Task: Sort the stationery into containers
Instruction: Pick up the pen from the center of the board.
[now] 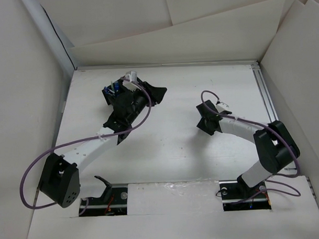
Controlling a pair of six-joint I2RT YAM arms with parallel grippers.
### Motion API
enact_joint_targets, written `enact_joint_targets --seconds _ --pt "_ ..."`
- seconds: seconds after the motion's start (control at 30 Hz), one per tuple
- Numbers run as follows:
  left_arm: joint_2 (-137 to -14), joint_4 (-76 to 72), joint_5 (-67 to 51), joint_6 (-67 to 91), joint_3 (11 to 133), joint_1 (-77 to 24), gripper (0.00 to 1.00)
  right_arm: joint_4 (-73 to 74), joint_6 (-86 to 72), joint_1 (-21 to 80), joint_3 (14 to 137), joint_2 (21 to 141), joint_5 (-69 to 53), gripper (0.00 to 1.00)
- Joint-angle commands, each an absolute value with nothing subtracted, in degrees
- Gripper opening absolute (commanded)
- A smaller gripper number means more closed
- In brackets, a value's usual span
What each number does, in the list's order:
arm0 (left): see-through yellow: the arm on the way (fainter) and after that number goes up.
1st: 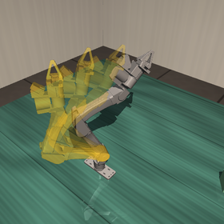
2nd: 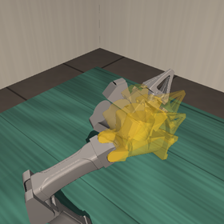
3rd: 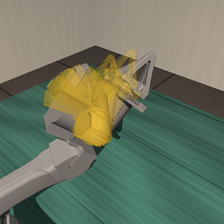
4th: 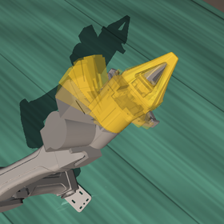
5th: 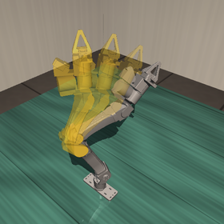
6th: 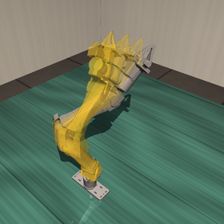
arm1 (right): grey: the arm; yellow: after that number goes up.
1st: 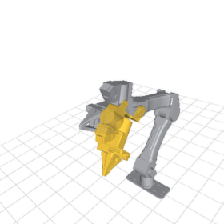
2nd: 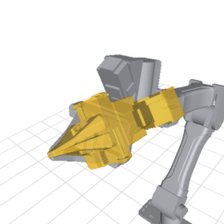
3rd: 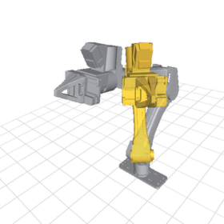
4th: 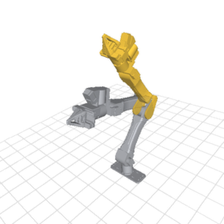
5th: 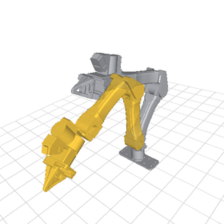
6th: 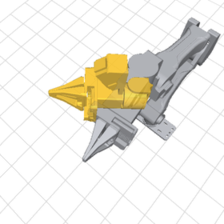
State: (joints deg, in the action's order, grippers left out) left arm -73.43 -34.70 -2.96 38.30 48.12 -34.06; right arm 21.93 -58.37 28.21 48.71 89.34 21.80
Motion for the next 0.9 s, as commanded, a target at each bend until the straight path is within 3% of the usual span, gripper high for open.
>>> enact_joint_targets --seconds 0.0,0.47,0.57,0.6,0.67,0.87 --pt "-71.19 -36.91 -3.52 37.18 48.07 -34.28 0.43 23.55 -60.21 29.17 52.20 90.52 22.59 0.45" --pt "-77.69 -38.05 -3.52 36.65 49.39 -34.28 0.43 16.89 -58.36 31.46 52.48 94.75 21.27 0.48" --pt "-78.31 -36.40 -4.04 36.65 50.00 -34.28 0.43 15.64 -57.83 32.07 51.94 95.27 20.57 0.32" --pt "-79.01 -35.43 -4.04 36.65 50.62 -34.28 0.43 14.51 -57.31 32.08 51.94 95.88 20.57 0.19" --pt "-79.01 -34.89 -3.43 36.65 50.63 -34.28 0.43 13.72 -55.21 33.30 51.94 95.89 20.57 0.06" --pt "-81.39 -28.05 -6.31 36.12 54.14 -34.28 0.44 10.20 -50.28 38.04 49.31 89.05 24.16 0.00"
